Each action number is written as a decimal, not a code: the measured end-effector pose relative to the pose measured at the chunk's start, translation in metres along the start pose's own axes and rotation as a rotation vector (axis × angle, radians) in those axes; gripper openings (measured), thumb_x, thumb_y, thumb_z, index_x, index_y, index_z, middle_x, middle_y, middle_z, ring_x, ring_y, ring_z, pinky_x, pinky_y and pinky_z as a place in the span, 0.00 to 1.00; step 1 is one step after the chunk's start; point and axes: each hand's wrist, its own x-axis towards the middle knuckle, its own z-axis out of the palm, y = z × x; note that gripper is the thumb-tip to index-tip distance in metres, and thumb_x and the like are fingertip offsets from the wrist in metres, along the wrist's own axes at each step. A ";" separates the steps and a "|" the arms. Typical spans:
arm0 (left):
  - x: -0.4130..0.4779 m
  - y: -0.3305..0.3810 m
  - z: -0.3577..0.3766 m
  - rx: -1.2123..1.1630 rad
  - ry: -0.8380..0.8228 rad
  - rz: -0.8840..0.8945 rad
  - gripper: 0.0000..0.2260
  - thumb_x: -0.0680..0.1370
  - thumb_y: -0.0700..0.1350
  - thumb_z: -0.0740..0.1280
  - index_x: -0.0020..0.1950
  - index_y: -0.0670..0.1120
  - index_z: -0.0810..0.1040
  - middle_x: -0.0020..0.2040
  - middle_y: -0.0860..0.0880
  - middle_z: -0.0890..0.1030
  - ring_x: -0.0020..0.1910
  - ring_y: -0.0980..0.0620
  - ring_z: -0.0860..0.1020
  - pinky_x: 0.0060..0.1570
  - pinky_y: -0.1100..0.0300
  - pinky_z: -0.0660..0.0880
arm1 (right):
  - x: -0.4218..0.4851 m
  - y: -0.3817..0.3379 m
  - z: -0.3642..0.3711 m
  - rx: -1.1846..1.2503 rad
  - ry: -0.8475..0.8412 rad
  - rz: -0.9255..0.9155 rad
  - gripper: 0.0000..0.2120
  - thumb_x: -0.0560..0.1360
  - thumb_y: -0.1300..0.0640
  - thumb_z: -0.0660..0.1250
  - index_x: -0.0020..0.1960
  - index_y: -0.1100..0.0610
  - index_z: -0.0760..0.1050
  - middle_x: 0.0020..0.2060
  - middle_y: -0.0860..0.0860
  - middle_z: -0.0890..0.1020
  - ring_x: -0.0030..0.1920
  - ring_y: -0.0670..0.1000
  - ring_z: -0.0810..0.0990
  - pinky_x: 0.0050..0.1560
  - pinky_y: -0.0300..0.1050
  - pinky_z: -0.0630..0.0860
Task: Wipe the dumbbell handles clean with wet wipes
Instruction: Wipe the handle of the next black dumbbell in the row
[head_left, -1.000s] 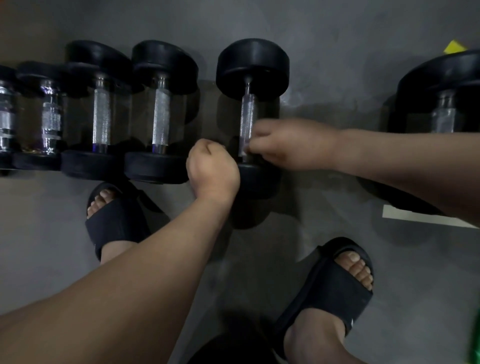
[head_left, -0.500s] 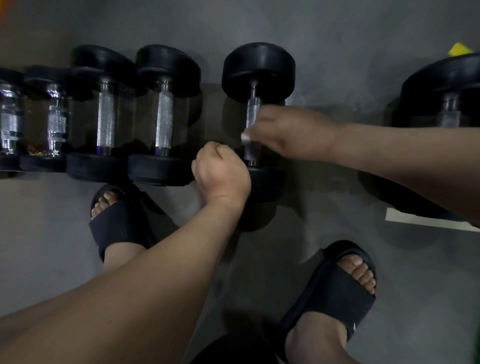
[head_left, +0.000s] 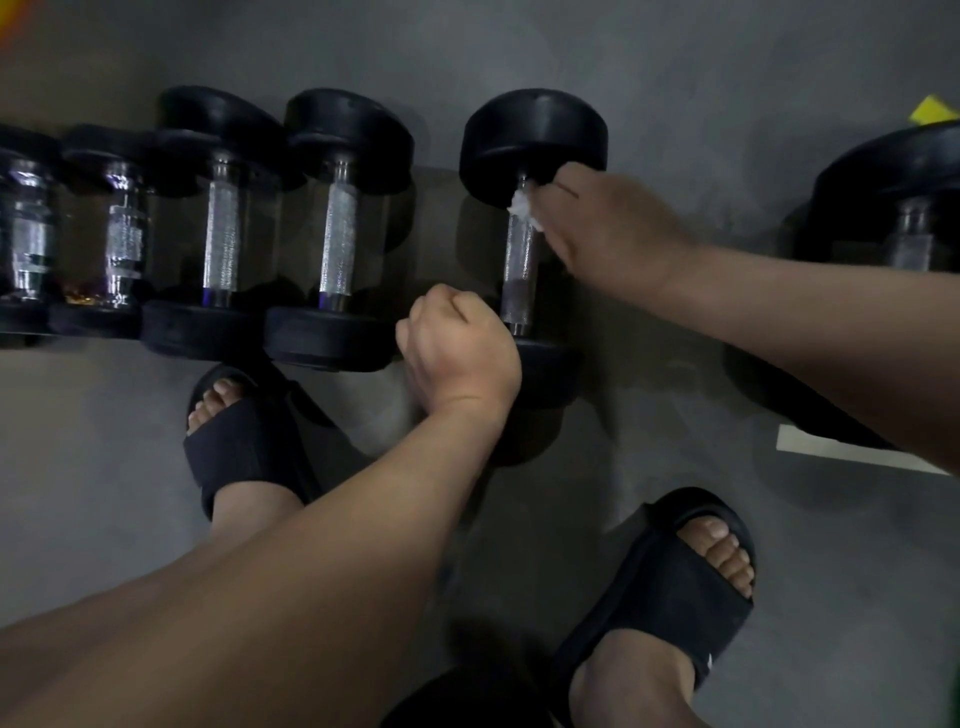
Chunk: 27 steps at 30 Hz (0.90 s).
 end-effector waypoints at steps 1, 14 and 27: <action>-0.001 0.000 0.000 0.008 -0.002 0.002 0.14 0.81 0.44 0.57 0.52 0.43 0.82 0.54 0.43 0.81 0.58 0.42 0.73 0.51 0.57 0.64 | -0.001 -0.002 0.001 -0.001 -0.011 -0.002 0.16 0.80 0.60 0.60 0.62 0.69 0.75 0.45 0.67 0.76 0.35 0.66 0.76 0.33 0.48 0.61; -0.020 0.014 0.002 0.115 -0.024 0.039 0.10 0.81 0.46 0.56 0.43 0.50 0.73 0.54 0.48 0.79 0.58 0.44 0.70 0.60 0.48 0.68 | -0.013 -0.003 0.001 0.038 0.031 0.116 0.10 0.80 0.60 0.61 0.58 0.64 0.74 0.46 0.63 0.76 0.37 0.64 0.75 0.34 0.49 0.63; -0.020 0.016 0.002 0.119 -0.038 0.026 0.09 0.81 0.47 0.57 0.42 0.51 0.71 0.54 0.48 0.80 0.58 0.45 0.70 0.59 0.48 0.68 | -0.007 0.005 0.002 0.036 0.070 0.101 0.11 0.80 0.61 0.61 0.59 0.63 0.76 0.44 0.62 0.76 0.35 0.65 0.75 0.33 0.48 0.61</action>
